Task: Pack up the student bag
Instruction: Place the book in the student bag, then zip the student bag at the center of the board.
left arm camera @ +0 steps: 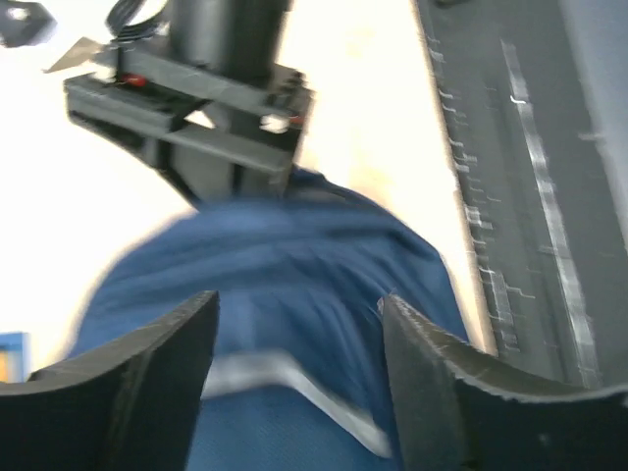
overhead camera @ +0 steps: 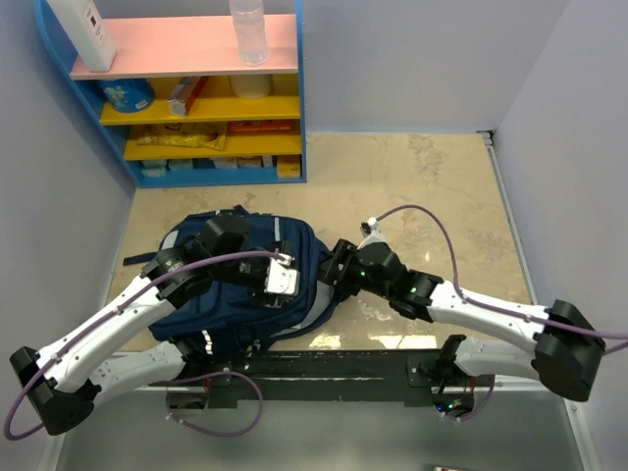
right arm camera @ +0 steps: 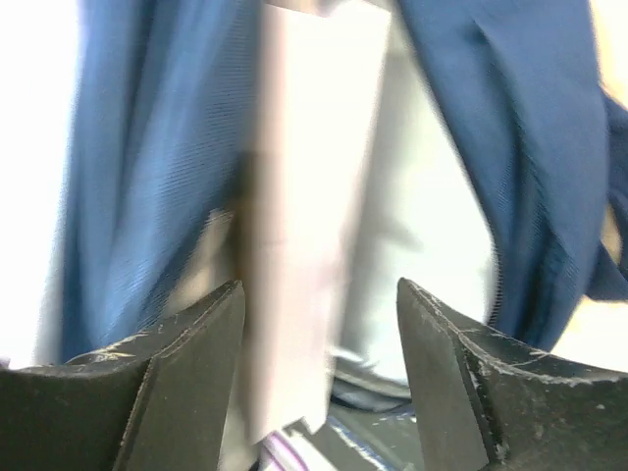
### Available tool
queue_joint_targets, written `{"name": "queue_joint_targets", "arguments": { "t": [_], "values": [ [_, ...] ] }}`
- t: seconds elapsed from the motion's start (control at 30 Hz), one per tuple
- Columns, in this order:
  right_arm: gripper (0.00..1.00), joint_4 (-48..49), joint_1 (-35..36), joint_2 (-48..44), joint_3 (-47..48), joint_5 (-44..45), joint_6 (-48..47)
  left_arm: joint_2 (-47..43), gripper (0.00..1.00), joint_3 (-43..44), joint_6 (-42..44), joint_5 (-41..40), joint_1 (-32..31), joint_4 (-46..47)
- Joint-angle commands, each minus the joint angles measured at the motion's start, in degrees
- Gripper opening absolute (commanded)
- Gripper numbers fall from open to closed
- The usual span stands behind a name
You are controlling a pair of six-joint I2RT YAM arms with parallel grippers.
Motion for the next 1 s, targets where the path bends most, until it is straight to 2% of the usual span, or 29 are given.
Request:
{"name": "queue_joint_targets", "arguments": {
  "t": [0.0, 0.03, 0.1, 0.2, 0.33, 0.4, 0.57, 0.73, 0.87, 0.9, 0.97],
  "values": [
    [0.67, -2.0, -0.2, -6.7, 4.1, 0.5, -6.5, 0.0, 0.75, 3.8, -1.9, -6.0, -0.8, 8.0],
    [0.66, -3.6, -0.2, -7.3, 4.3, 0.4, -7.1, -0.1, 0.78, 4.5, -1.4, -6.7, -0.8, 5.6],
    [0.6, -8.7, -0.2, -8.8, 5.4, 2.9, -8.2, -1.3, 1.0, 6.0, -0.1, -7.0, -0.8, 3.0],
    [0.53, -15.5, -0.2, -12.0, 6.4, 7.3, -8.5, -3.5, 1.0, 8.4, -0.9, -9.7, -0.7, 0.5],
    [0.55, -19.9, -0.2, -16.3, 9.7, 12.3, -11.8, -6.2, 1.0, 9.3, -3.5, -13.9, -0.7, -3.1],
    [0.56, -17.4, -0.2, -16.7, 9.9, 11.3, -13.4, -8.6, 1.0, 7.6, -3.9, -15.4, -0.6, -4.2],
    [0.57, -12.1, -0.2, -8.4, 11.4, 5.9, -14.0, -13.5, 1.0, 5.0, -10.4, -24.7, -0.4, -5.2],
    [0.49, -9.6, -0.1, -1.6, 12.3, 4.3, -15.6, -16.5, 1.0, -2.6, -7.1, -23.2, -0.4, -11.3],
    [0.27, -14.7, -0.1, 4.6, 15.7, 4.8, -17.7, -21.6, 1.0, -9.1, -5.1, -27.8, -0.4, -10.6],
    [0.17, -15.0, 0.2, 4.5, 15.4, 4.7, -18.0, -22.8, 1.0, -9.8, -5.3, -28.1, -0.4, -10.1],
    [0.08, -14.3, 0.4, 3.9, 14.3, 4.2, -18.2, -25.5, 1.0, -11.9, -7.1, -29.8, -0.4, -9.4]
  ]
}}
